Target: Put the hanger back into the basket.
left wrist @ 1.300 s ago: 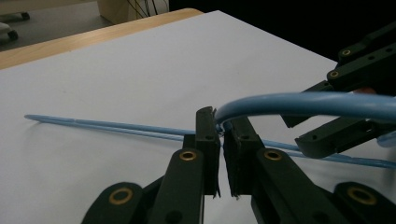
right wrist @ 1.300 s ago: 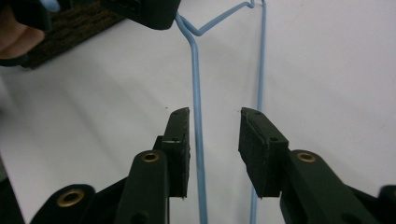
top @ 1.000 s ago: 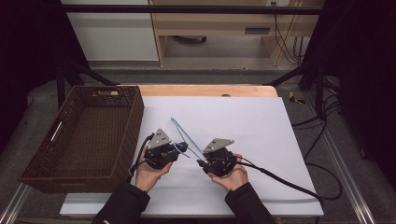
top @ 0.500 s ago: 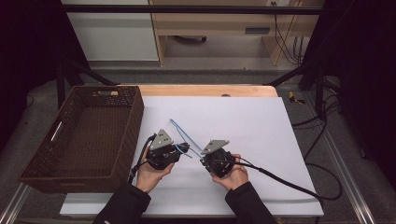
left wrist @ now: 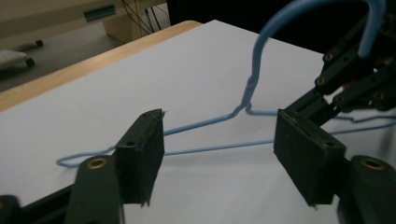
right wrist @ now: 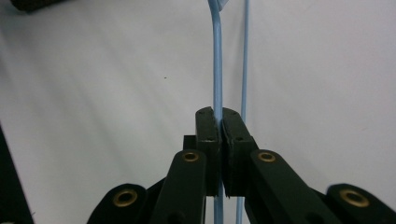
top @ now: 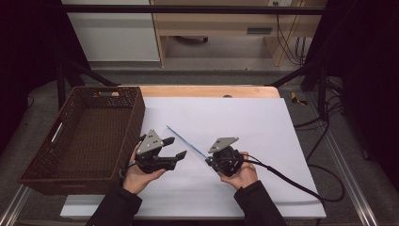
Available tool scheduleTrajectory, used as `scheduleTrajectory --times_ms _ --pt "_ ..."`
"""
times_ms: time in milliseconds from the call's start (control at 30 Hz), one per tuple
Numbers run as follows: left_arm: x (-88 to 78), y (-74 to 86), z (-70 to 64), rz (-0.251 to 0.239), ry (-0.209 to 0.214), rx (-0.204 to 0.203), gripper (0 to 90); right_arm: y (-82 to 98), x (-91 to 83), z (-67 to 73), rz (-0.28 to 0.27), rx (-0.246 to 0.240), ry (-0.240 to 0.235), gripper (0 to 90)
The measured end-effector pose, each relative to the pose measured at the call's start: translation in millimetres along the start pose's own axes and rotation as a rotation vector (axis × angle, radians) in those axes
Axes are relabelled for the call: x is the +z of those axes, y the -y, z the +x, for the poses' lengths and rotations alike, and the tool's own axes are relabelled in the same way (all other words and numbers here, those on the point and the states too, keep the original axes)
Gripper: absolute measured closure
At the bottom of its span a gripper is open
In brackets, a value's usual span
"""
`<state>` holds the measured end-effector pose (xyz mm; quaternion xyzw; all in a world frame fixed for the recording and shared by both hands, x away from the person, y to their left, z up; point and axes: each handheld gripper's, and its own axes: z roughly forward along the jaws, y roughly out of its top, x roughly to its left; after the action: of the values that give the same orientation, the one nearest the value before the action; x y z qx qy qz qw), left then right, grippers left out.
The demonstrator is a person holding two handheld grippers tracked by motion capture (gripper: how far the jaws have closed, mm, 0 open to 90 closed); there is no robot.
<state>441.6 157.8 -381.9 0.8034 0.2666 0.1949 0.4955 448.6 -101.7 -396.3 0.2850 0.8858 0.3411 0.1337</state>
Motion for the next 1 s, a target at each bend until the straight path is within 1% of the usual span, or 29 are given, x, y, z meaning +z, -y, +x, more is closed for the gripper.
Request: scheduleTrajectory --times_ms 67,100,133,167,300,333,367,400,433,500,533,567,633,700,733,767,800,833,867,900,933,1000 --pt "-5.5 -0.8 -2.0 0.031 -0.025 0.047 23.3 -1.1 -5.8 -3.0 -0.009 0.006 -0.020 88.0" --pt "-7.6 -1.6 -2.8 0.051 -0.027 0.063 19.3 -2.7 -13.0 -6.8 -0.013 0.008 -0.036 88.0" --pt "-9.3 -2.4 -4.0 0.067 -0.031 0.081 19.3 -2.7 -13.0 -6.8 -0.013 0.008 -0.036 88.0" --pt "-10.9 -3.4 -5.2 0.084 -0.039 0.107 17.9 -3.1 -16.5 -8.6 -0.016 0.004 -0.047 88.0" --pt "-12.8 -8.9 -10.6 0.149 -0.060 0.194 15.7 -4.5 -32.0 -14.0 -0.017 0.005 -0.106 88.0" --pt "-11.8 -10.5 -12.5 0.167 -0.063 0.221 15.9 -4.5 -34.3 -14.6 -0.018 0.003 -0.113 88.0" --pt "-10.8 -11.4 -14.1 0.173 -0.066 0.232 16.3 -4.5 -38.2 -15.3 -0.019 0.003 -0.131 88.0" --pt "-9.1 -12.4 -16.3 0.180 -0.068 0.254 17.0 -4.3 -40.8 -15.6 -0.013 0.002 -0.141 88.0" --pt "-7.2 -13.1 -18.5 0.187 -0.070 0.275 20.4 -3.4 -45.7 -16.2 -0.017 0.001 -0.168 88.0" --pt "-2.8 -13.8 -22.4 0.195 -0.071 0.313 22.2 -2.6 -47.9 -16.7 -0.018 -0.003 -0.176 88.0" --pt "-0.3 -14.2 -23.9 0.201 -0.070 0.320 23.8 -0.2 -51.9 -17.1 -0.019 -0.008 -0.197 88.0" --pt "2.2 -14.7 -24.8 0.204 -0.065 0.331 23.8 -0.2 -51.9 -17.1 -0.019 -0.008 -0.197 88.0" --pt "6.7 -15.4 -26.8 0.205 -0.069 0.354 26.1 4.0 -56.0 -17.3 -0.013 -0.007 -0.212 88.0" --pt "10.9 -16.2 -28.8 0.208 -0.072 0.379 26.5 5.5 -56.6 -17.3 -0.013 -0.007 -0.214 87.9" --pt "13.0 -16.5 -29.8 0.210 -0.074 0.391 28.1 7.1 -57.3 -17.7 -0.009 -0.010 -0.214 87.9" --pt "15.1 -16.7 -31.0 0.215 -0.077 0.400 30.6 10.2 -57.9 -18.3 -0.007 -0.002 -0.216 87.9" --pt "17.3 -16.8 -31.9 0.216 -0.083 0.415 30.6 10.2 -57.9 -18.3 -0.007 -0.002 -0.216 87.9" --pt "19.4 -16.9 -32.5 0.219 -0.087 0.434 32.8 11.6 -57.7 -18.7 -0.009 0.001 -0.219 87.9" --pt "21.9 -16.8 -33.1 0.225 -0.089 0.442 34.3 12.9 -57.7 -19.0 -0.010 0.001 -0.224 87.9" --pt "24.3 -16.8 -33.3 0.230 -0.096 0.460 38.4 14.9 -57.1 -19.1 -0.016 0.004 -0.231 87.9" --pt "26.7 -16.6 -33.5 0.236 -0.096 0.471 38.4 14.9 -57.1 -19.1 -0.016 0.004 -0.231 87.9" --pt "31.8 -16.3 -33.7 0.251 -0.103 0.484 42.1 16.0 -56.9 -18.9 -0.016 0.004 -0.232 87.9"
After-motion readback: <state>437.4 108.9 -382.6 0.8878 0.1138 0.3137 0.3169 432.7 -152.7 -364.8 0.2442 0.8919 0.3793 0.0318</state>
